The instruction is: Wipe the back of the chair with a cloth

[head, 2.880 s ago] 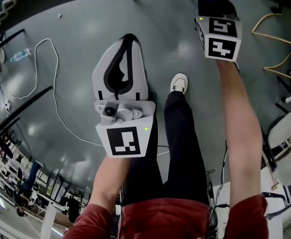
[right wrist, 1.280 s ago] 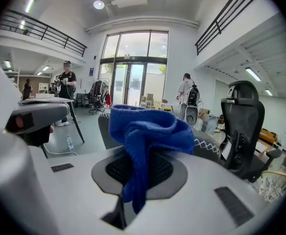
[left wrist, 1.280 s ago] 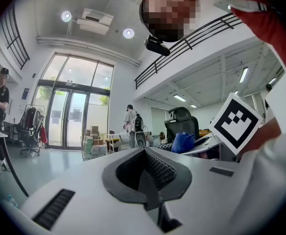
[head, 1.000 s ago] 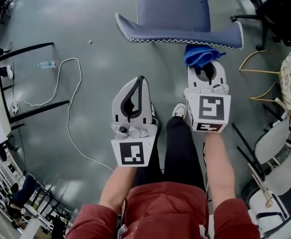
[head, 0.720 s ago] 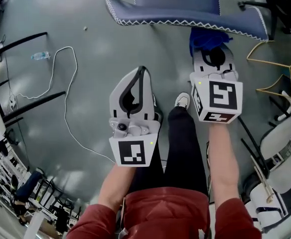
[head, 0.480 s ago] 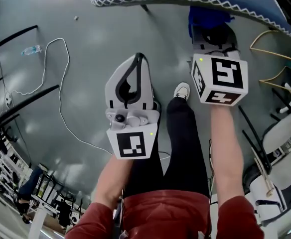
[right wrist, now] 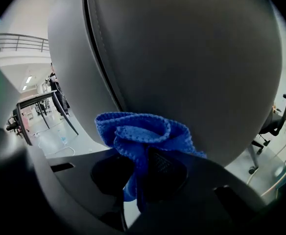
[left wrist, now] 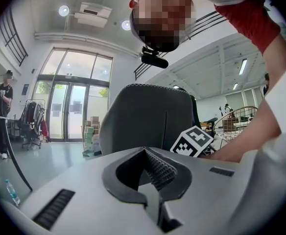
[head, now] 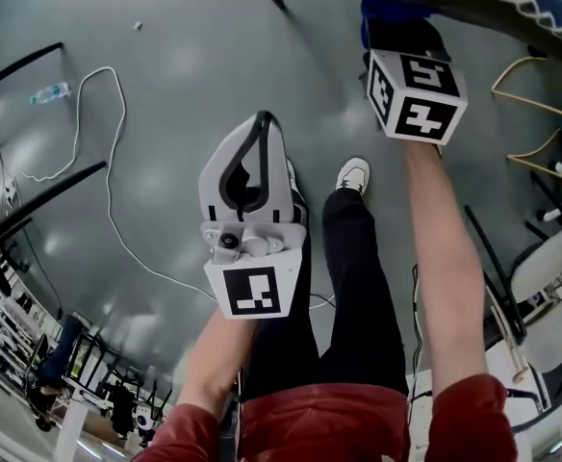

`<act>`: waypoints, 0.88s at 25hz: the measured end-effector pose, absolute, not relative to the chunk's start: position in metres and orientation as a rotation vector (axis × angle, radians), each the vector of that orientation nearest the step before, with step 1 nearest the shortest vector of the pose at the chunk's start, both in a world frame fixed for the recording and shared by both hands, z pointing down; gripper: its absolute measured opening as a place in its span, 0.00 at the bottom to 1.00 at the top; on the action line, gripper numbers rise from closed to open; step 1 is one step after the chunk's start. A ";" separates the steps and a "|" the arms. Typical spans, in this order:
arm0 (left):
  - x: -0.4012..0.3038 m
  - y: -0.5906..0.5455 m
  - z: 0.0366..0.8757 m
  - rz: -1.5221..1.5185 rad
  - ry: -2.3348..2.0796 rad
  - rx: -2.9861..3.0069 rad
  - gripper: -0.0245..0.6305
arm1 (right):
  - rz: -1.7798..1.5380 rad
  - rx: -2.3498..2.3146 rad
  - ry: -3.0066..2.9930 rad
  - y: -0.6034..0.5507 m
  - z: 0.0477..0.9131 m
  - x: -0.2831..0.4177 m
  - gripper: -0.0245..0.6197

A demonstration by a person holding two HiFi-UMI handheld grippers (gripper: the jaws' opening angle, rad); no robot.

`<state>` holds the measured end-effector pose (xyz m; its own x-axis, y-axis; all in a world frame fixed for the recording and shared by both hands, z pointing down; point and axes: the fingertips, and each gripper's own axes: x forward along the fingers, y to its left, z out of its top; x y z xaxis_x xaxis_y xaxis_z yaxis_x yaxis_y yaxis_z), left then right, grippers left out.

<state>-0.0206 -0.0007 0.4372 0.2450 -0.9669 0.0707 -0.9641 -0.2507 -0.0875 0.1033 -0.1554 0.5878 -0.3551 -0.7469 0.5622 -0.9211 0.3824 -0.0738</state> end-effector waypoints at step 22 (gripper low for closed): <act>-0.013 -0.004 0.397 -0.179 1.957 -2.384 0.05 | 0.686 1.347 -2.207 -0.121 0.599 0.100 0.13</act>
<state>-0.0128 -0.0037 0.3973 0.1914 -0.9799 0.0565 -0.9739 -0.1967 -0.1130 0.1000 -0.1207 0.5991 -0.4129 -0.6711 0.6158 -0.9019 0.3953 -0.1740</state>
